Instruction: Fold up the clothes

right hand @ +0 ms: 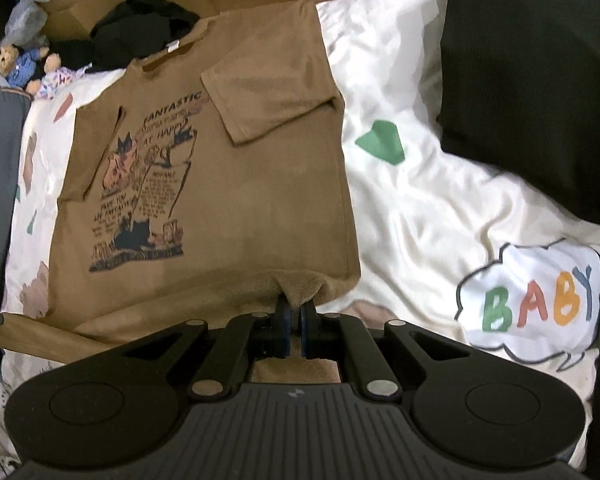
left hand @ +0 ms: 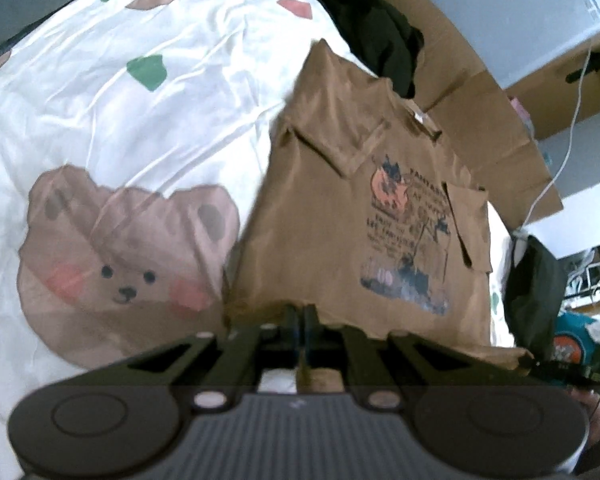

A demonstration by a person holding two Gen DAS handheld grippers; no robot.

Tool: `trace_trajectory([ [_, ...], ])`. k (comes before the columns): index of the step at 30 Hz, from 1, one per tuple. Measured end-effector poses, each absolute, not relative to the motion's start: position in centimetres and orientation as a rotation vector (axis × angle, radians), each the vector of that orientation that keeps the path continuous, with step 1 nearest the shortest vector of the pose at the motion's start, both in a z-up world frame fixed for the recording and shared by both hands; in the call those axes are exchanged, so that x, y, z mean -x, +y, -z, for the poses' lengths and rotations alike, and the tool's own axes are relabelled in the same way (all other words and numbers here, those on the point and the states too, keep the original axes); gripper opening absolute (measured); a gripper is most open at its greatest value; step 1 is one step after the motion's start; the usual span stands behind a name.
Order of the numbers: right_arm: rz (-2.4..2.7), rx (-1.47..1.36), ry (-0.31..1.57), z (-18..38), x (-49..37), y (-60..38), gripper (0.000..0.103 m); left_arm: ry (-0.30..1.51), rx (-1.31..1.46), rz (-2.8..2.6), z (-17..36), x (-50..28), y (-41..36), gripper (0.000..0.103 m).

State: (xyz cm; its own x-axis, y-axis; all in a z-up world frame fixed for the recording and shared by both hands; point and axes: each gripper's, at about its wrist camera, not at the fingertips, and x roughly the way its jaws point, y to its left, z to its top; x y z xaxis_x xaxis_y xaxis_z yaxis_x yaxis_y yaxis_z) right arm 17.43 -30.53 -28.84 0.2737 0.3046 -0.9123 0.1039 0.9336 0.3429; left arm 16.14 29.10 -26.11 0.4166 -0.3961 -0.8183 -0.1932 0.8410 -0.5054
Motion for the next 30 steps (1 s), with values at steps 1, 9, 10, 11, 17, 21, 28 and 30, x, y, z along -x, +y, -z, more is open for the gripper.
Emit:
trace_trajectory([
  [1,-0.138,-0.378,1.295,29.0,-17.8,-30.6,0.005,1.149,0.595,0.139,26.1,-16.6,29.2,0.002],
  [9,-0.148,-0.403,1.285,29.5,-19.7,-30.6,0.005,1.094,0.660,0.146,26.7,-19.7,30.1,0.002],
  [10,-0.149,-0.408,1.281,29.6,-20.2,-30.6,0.005,1.082,0.661,0.147,26.7,-20.2,30.1,0.002],
  [11,-0.148,-0.414,1.276,29.6,-20.5,-30.7,0.005,1.071,0.654,0.147,26.7,-20.7,30.0,0.002],
  [17,-0.107,-0.461,1.239,29.9,-22.1,-31.6,0.005,1.040,0.666,0.139,27.3,-23.4,29.8,0.002],
  [21,-0.088,-0.458,1.226,30.6,-23.7,-31.5,0.005,1.038,0.676,0.135,28.2,-25.1,29.8,0.002],
  [28,-0.078,-0.446,1.260,32.4,-26.1,-31.4,0.005,1.048,0.700,0.116,30.3,-27.8,30.1,0.002],
  [30,-0.069,-0.449,1.264,33.1,-26.7,-31.5,0.005,1.053,0.704,0.107,31.1,-28.6,30.1,0.002],
])
